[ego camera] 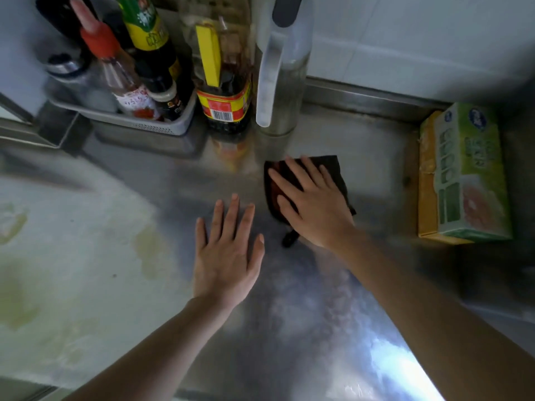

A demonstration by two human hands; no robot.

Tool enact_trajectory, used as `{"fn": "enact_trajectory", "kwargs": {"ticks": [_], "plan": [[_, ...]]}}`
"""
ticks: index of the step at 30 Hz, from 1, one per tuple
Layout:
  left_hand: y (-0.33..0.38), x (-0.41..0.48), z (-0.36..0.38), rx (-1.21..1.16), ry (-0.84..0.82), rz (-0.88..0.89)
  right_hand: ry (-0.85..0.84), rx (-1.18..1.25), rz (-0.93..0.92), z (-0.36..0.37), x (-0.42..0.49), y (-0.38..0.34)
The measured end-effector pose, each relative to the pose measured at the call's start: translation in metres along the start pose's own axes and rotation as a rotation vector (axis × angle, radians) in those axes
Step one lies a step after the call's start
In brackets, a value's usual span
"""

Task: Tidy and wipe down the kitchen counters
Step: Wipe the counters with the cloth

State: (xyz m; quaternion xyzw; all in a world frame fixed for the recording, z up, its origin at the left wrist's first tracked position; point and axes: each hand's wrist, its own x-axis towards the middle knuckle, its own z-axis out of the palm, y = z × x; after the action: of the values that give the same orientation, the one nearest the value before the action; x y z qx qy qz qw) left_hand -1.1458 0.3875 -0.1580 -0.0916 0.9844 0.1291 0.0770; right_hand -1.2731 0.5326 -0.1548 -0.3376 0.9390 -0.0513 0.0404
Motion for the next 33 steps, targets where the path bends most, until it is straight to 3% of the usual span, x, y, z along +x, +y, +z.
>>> {"fn": "enact_trajectory", "kwargs": {"ticks": [2,6,8,11,13,14,17,19,21,23,25,30,31,33], "plan": [[-0.003,-0.003,-0.006,-0.089,0.008,0.009,-0.043,-0.012,0.002,-0.001,-0.004,0.003],[-0.037,-0.028,-0.027,-0.123,0.125,0.1,0.031,0.112,0.507,0.004,0.02,-0.029],[-0.064,-0.048,-0.031,-0.11,0.165,0.109,0.032,0.111,0.457,0.008,0.027,-0.066],[-0.104,-0.081,-0.027,-0.048,0.143,0.096,-0.02,0.072,0.107,0.013,0.011,-0.106],[-0.133,-0.097,-0.023,0.007,0.117,0.059,-0.028,0.04,0.061,0.015,0.0,-0.103],[-0.145,-0.102,-0.023,0.025,0.109,0.03,-0.019,0.024,0.137,0.016,-0.002,-0.095],[-0.168,-0.109,-0.028,0.017,0.13,-0.029,0.032,0.09,0.592,0.015,0.0,-0.086],[-0.17,-0.108,-0.029,-0.015,0.151,-0.029,0.095,0.107,0.702,0.019,0.004,-0.116],[-0.169,-0.108,-0.028,-0.024,0.144,-0.02,0.112,0.1,0.494,0.025,0.0,-0.16],[-0.17,-0.107,-0.027,-0.018,0.12,-0.018,0.016,0.062,0.198,0.028,-0.012,-0.181],[-0.171,-0.106,-0.026,-0.027,0.103,-0.021,-0.026,0.026,0.125,0.024,-0.013,-0.163],[-0.17,-0.106,-0.025,-0.059,0.13,-0.024,0.044,0.139,0.786,0.018,0.028,-0.118],[-0.17,-0.106,-0.025,-0.063,0.133,-0.026,0.058,0.145,0.824,0.018,0.039,-0.129],[-0.17,-0.107,-0.025,-0.071,0.13,-0.029,0.067,0.139,0.661,0.019,0.055,-0.165]]}}
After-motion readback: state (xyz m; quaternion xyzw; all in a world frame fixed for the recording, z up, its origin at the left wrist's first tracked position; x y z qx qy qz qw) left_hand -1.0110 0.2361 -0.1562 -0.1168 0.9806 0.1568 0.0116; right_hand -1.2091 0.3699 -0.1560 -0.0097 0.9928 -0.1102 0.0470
